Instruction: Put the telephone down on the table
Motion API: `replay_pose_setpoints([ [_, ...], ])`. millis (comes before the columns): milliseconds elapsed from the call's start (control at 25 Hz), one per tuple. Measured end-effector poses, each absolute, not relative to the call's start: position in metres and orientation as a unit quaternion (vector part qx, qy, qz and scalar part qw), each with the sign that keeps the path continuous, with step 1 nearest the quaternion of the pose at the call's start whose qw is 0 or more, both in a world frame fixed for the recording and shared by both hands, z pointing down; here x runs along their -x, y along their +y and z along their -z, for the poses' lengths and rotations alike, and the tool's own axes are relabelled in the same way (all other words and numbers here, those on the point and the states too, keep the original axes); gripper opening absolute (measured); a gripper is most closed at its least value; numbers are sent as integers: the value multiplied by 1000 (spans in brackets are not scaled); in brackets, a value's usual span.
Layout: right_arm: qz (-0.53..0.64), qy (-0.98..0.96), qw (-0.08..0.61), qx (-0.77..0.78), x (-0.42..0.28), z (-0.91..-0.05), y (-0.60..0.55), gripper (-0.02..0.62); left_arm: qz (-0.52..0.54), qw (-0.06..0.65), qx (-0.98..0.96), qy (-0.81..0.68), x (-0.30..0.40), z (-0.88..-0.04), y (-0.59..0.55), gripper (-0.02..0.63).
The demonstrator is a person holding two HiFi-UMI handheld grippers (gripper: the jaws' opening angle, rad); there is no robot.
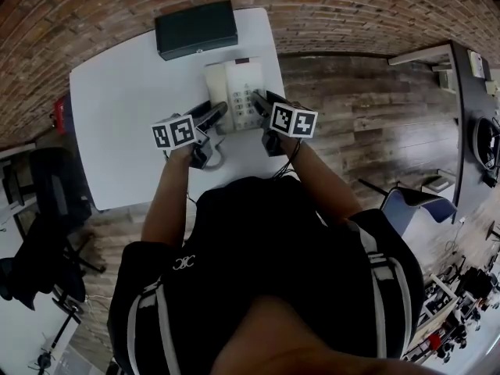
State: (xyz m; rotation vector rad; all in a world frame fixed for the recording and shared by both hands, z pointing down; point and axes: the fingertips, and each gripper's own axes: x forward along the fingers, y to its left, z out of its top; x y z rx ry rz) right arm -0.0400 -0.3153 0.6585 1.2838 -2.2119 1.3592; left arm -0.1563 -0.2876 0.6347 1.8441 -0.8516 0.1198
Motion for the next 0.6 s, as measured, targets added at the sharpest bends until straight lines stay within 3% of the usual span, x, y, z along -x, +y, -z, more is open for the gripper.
replay_pose_setpoints([
  [600, -460, -763, 133, -434, 41, -687, -320, 181, -72, 546, -763, -338, 155, -669, -288, 276],
])
